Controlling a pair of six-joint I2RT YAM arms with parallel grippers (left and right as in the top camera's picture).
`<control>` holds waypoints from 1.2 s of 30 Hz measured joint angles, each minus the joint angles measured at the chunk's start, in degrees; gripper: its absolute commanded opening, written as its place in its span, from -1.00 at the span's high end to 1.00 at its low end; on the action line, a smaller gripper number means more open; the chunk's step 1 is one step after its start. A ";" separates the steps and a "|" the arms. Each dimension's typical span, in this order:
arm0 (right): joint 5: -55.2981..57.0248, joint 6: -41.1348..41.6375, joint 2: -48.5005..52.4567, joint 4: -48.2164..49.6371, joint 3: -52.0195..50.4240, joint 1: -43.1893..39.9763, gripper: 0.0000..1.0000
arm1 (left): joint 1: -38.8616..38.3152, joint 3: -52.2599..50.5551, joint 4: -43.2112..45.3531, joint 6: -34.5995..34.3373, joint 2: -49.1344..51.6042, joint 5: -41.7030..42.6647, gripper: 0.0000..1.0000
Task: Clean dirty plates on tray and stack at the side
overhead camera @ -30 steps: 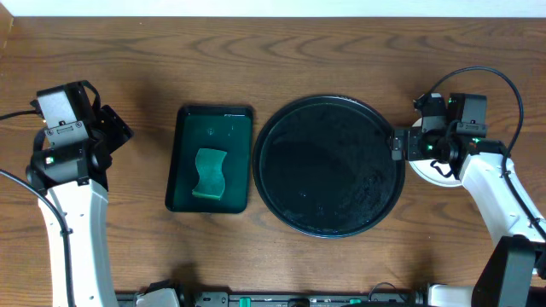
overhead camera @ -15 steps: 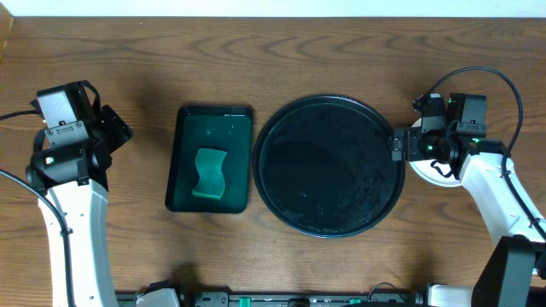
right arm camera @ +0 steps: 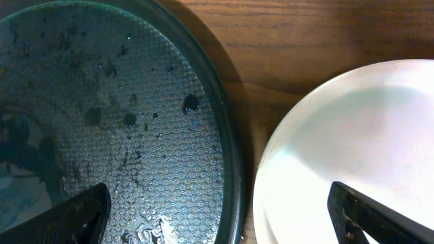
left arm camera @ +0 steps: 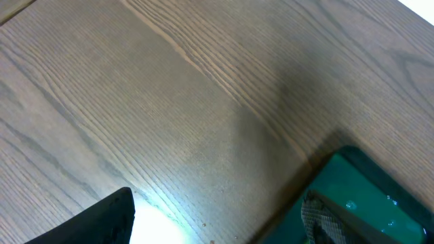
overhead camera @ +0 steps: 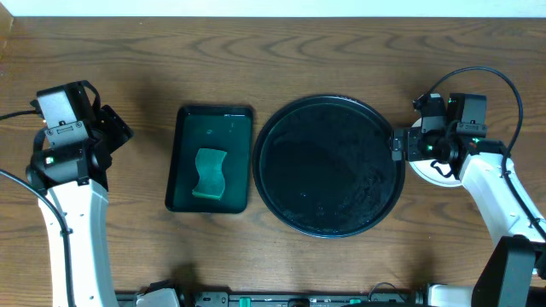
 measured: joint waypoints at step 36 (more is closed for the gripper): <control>0.11 0.00 -24.65 -0.04 0.00 0.00 -0.99 | 0.00 0.00 0.00 0.00 0.00 0.00 -0.58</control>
